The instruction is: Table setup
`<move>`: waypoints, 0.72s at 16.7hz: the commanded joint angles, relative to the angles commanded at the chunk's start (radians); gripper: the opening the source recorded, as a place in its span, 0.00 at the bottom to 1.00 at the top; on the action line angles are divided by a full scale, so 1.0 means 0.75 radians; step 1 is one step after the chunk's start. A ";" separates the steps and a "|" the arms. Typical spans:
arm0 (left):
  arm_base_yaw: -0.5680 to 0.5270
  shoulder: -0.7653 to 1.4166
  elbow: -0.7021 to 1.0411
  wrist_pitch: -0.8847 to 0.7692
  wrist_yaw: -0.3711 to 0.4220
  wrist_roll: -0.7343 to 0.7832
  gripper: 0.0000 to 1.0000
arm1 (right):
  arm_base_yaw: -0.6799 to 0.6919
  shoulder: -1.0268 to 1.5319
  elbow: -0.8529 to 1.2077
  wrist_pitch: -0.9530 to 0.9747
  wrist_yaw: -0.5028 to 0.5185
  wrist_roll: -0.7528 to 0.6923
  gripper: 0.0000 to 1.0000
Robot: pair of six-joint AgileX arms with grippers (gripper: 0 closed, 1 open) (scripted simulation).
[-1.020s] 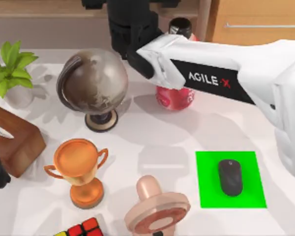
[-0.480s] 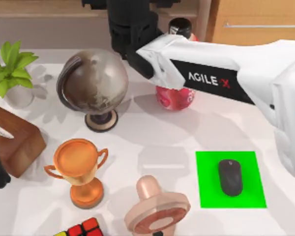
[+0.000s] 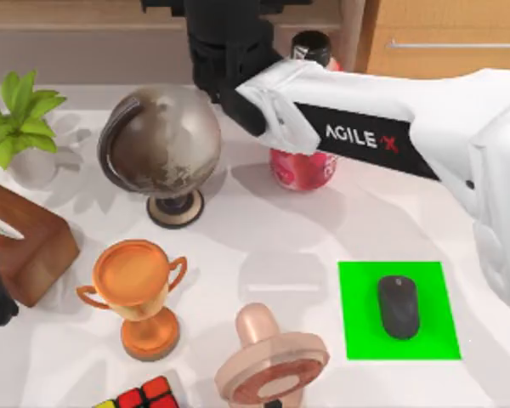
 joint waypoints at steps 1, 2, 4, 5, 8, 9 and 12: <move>0.000 0.000 0.000 0.000 0.000 0.000 1.00 | 0.000 0.000 0.000 0.000 0.000 0.000 0.00; 0.000 0.000 0.000 0.000 0.000 0.000 1.00 | 0.000 0.000 0.000 0.000 0.000 0.000 0.00; 0.000 0.000 0.000 0.000 0.000 0.000 1.00 | 0.000 0.000 0.000 0.000 0.000 0.000 0.00; 0.000 0.000 0.000 0.000 0.000 0.000 1.00 | 0.000 0.000 0.000 0.000 0.000 0.000 0.00; 0.000 0.000 0.000 0.000 0.000 0.000 1.00 | 0.000 0.000 0.000 0.000 0.000 0.000 0.00; 0.000 0.000 0.000 0.000 0.000 0.000 1.00 | 0.005 -0.002 0.000 0.000 -0.001 0.002 0.00; 0.000 0.000 0.000 0.000 0.000 0.000 1.00 | 0.015 -0.044 -0.048 0.009 0.016 0.002 0.00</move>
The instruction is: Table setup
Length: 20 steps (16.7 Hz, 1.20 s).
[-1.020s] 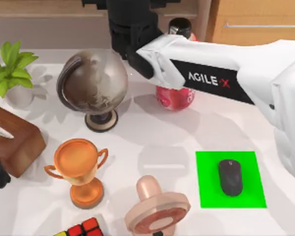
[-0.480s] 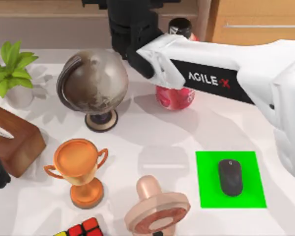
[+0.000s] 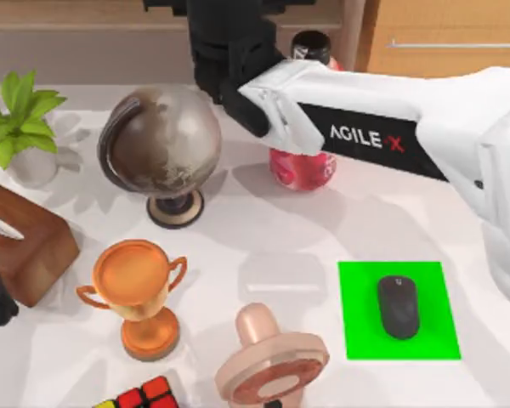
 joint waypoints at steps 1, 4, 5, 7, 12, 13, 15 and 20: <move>0.000 0.000 0.000 0.000 0.000 0.000 1.00 | 0.009 -0.027 -0.035 0.008 0.009 0.000 0.00; 0.000 0.000 0.000 0.000 0.000 0.000 1.00 | 0.045 -0.108 -0.154 0.036 0.037 0.000 0.00; 0.000 0.000 0.000 0.000 0.000 0.000 1.00 | 0.054 -0.129 -0.183 0.045 0.046 0.002 0.00; 0.000 0.000 0.000 0.000 0.000 0.000 1.00 | 0.061 -0.145 -0.204 0.052 0.053 0.003 0.00; 0.000 0.000 0.000 0.000 0.000 0.000 1.00 | 0.052 -0.146 -0.206 0.047 0.042 0.011 0.00; 0.000 0.000 0.000 0.000 0.000 0.000 1.00 | 0.049 -0.163 -0.222 0.042 0.028 0.025 0.00; 0.000 0.000 0.000 0.000 0.000 0.000 1.00 | 0.037 -0.235 -0.289 0.019 -0.039 0.083 0.00; 0.000 0.000 0.000 0.000 0.000 0.000 1.00 | -0.002 -0.533 -0.592 -0.084 -0.348 0.345 0.00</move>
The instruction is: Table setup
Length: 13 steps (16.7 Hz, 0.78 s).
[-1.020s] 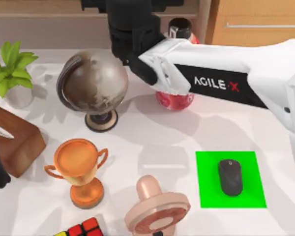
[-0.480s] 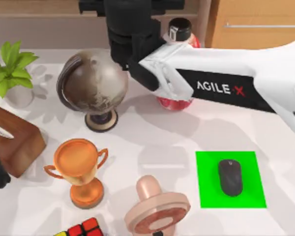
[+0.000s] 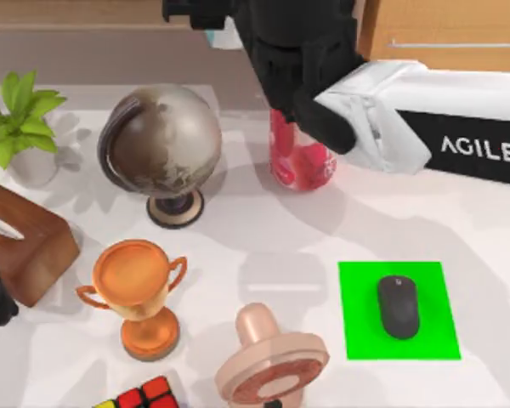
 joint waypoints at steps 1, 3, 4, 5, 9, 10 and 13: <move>0.000 0.000 0.000 0.000 0.000 0.000 1.00 | -0.014 -0.070 -0.073 -0.024 -0.076 0.067 0.00; 0.000 0.000 0.000 0.000 0.000 0.000 1.00 | -0.048 -0.217 -0.221 -0.070 -0.237 0.211 0.00; 0.000 0.000 0.000 0.000 0.000 0.000 1.00 | -0.067 -0.294 -0.294 -0.090 -0.319 0.286 0.00; 0.000 0.000 0.000 0.000 0.000 0.000 1.00 | -0.089 -0.373 -0.365 -0.109 -0.402 0.362 0.00; 0.000 0.000 0.000 0.000 0.000 0.000 1.00 | -0.217 -0.690 -0.625 -0.155 -0.727 0.672 0.00; 0.000 0.000 0.000 0.000 0.000 0.000 1.00 | -0.261 -0.759 -0.682 -0.160 -0.802 0.748 0.00; 0.000 0.000 0.000 0.000 0.000 0.000 1.00 | -0.434 -0.907 -0.816 -0.152 -0.995 0.964 0.00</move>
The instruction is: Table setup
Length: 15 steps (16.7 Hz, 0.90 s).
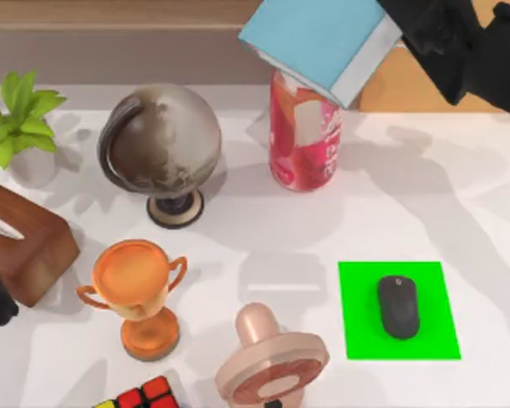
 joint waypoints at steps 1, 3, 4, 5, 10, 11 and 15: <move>0.000 0.000 0.000 0.000 0.000 0.000 1.00 | -0.075 -0.026 -0.034 0.009 -0.052 0.067 0.00; 0.000 0.000 0.000 0.000 0.000 0.000 1.00 | -0.242 -0.041 -0.093 0.033 -0.137 0.191 0.00; 0.000 0.000 0.000 0.000 0.000 0.000 1.00 | -0.331 -0.027 -0.121 0.047 -0.171 0.247 0.00; 0.000 0.000 0.000 0.000 0.000 0.000 1.00 | -0.419 0.001 -0.150 0.060 -0.200 0.299 0.00; 0.000 0.000 0.000 0.000 0.000 0.000 1.00 | -0.826 0.229 -0.229 0.159 -0.292 0.490 0.00; 0.000 0.000 0.000 0.000 0.000 0.000 1.00 | -0.896 0.278 -0.218 0.191 -0.300 0.516 0.00; 0.000 0.000 0.000 0.000 0.000 0.000 1.00 | -1.129 0.482 -0.107 0.339 -0.307 0.591 0.00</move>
